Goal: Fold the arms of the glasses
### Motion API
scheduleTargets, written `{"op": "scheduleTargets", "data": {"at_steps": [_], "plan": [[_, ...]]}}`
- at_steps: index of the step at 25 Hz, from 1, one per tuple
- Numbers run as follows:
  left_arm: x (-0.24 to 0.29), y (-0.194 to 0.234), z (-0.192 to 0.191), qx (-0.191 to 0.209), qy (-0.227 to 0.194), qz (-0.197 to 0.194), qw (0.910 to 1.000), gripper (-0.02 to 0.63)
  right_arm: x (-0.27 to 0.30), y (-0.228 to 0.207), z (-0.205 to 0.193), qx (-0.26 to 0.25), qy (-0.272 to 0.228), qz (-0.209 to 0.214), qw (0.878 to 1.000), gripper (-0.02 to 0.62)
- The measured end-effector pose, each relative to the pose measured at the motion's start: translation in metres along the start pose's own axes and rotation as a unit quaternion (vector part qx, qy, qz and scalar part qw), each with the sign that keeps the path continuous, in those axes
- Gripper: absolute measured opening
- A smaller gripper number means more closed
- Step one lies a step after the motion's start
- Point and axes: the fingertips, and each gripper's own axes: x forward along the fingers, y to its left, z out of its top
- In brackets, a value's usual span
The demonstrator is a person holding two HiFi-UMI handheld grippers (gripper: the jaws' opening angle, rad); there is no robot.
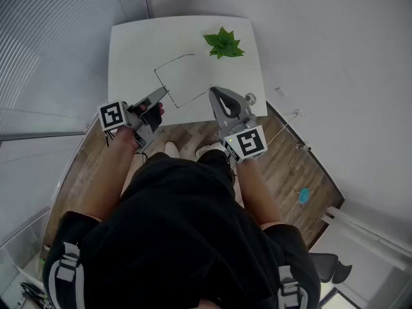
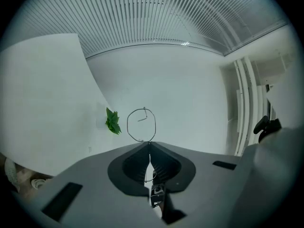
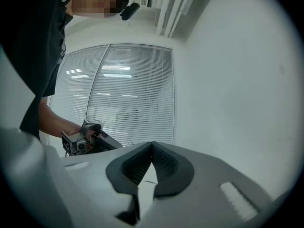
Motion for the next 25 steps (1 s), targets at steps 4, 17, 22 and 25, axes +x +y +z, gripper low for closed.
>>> {"op": "scheduleTargets", "data": {"at_steps": [4, 17, 22, 25], "plan": [[0.000, 0.000, 0.000, -0.001, -0.001, 0.001, 1.0000, 0.012, -0.002, -0.006, -0.005, 0.002, 0.005, -0.010, 1.000, 0.011], [-0.002, -0.001, 0.005, -0.016, -0.022, 0.011, 0.9996, 0.012, 0.002, -0.016, -0.038, -0.045, 0.082, -0.034, 0.995, 0.051], [-0.002, -0.007, 0.006, -0.019, -0.026, 0.008, 0.9995, 0.012, 0.008, -0.016, -0.048, -0.101, 0.111, -0.041, 0.988, 0.058], [-0.003, -0.011, 0.007, -0.018, -0.029, 0.005, 0.9994, 0.013, 0.008, -0.016, -0.054, -0.138, 0.131, -0.048, 0.981, 0.060]]}}
